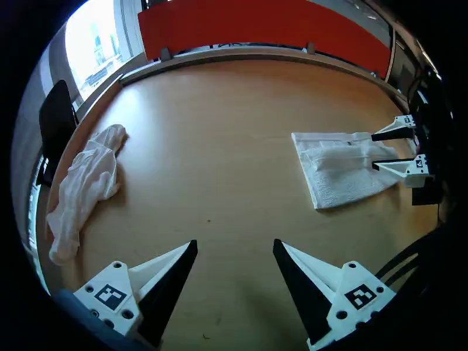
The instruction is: Fold towel
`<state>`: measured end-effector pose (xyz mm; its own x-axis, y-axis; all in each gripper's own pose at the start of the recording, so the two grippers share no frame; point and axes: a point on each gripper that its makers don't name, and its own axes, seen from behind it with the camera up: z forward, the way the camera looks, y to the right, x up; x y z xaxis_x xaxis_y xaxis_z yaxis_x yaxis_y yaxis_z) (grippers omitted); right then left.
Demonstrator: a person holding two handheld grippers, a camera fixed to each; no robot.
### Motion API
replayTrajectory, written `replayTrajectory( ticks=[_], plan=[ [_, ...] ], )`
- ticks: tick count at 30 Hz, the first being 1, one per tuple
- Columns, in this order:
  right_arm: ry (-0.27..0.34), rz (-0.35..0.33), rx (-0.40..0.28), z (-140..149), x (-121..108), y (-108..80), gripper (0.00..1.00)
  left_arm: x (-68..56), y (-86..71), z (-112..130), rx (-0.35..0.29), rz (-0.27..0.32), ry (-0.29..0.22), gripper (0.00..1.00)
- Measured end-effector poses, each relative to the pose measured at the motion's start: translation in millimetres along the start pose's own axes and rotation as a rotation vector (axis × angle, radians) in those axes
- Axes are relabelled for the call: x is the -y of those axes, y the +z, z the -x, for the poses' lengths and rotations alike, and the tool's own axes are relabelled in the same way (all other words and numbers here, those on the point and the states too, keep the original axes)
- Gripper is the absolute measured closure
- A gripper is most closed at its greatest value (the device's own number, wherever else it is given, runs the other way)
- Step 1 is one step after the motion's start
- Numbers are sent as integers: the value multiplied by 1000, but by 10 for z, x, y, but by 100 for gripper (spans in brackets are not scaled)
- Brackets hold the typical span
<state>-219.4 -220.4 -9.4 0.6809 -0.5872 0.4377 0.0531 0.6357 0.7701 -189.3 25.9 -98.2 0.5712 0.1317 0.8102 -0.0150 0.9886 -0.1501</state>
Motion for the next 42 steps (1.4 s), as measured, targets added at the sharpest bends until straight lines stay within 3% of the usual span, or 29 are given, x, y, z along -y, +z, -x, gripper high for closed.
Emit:
replayTrajectory(
  ticks=[21,42],
  plan=[
    [-12,10,21,72,-55,91,6,-18,-29,45,0,-2,-5,4],
    [-36,59,22,-156,-451,177,5,-8,-79,73,-2,-6,-11,4]
  ],
)
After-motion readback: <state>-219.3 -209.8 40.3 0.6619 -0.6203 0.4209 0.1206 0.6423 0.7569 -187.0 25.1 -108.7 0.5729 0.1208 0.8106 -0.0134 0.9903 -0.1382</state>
